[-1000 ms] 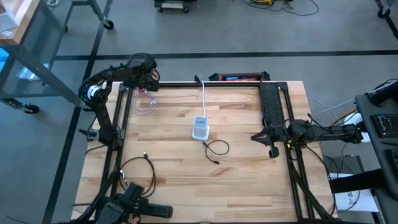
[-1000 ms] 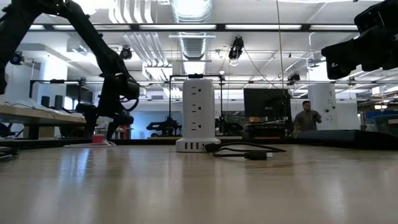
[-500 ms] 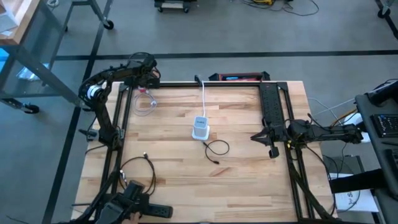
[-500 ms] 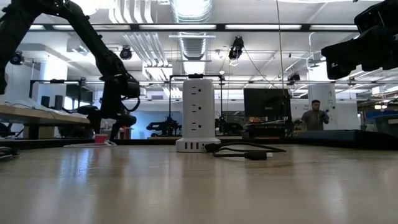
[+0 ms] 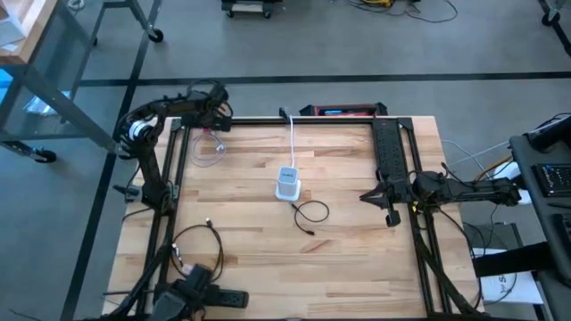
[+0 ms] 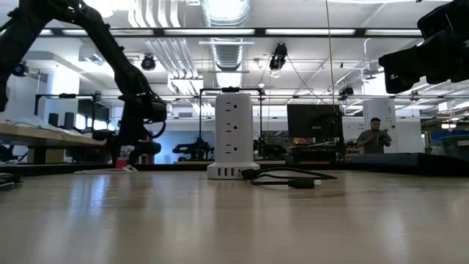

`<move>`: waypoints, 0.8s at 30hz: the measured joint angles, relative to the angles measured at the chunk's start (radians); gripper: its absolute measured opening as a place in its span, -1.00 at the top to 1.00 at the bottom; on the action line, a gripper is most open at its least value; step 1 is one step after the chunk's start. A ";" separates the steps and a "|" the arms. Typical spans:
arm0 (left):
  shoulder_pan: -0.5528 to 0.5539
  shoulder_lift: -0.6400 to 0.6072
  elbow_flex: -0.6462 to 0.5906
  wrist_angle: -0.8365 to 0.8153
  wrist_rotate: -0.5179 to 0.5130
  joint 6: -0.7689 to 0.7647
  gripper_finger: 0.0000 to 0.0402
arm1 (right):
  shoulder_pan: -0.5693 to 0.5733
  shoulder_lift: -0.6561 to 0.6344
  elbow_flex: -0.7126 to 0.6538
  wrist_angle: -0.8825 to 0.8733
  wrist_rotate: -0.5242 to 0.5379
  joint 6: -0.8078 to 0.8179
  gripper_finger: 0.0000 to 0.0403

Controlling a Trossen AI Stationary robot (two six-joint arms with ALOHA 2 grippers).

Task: Insert USB
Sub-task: Insert the light purple charger cable into the orange charger adapter

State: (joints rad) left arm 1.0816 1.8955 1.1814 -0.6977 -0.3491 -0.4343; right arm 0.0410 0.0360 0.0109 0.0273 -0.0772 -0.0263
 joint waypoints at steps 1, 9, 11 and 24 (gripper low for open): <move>-0.006 -0.001 0.000 0.000 -0.002 0.004 0.25 | 0.000 0.000 0.000 0.000 0.000 0.000 0.91; -0.055 -0.002 -0.001 -0.041 0.003 0.046 0.33 | 0.000 0.000 0.000 0.000 0.000 0.000 0.91; -0.074 -0.002 -0.001 -0.090 0.005 0.062 0.33 | 0.000 0.000 0.000 0.000 0.000 0.000 0.91; -0.323 -0.022 -0.058 -0.163 -0.062 0.016 0.33 | 0.000 0.000 0.000 0.000 0.000 0.000 0.91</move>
State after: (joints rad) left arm 0.7588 1.8736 1.1233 -0.8607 -0.4112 -0.4186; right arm 0.0409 0.0360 0.0109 0.0273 -0.0773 -0.0265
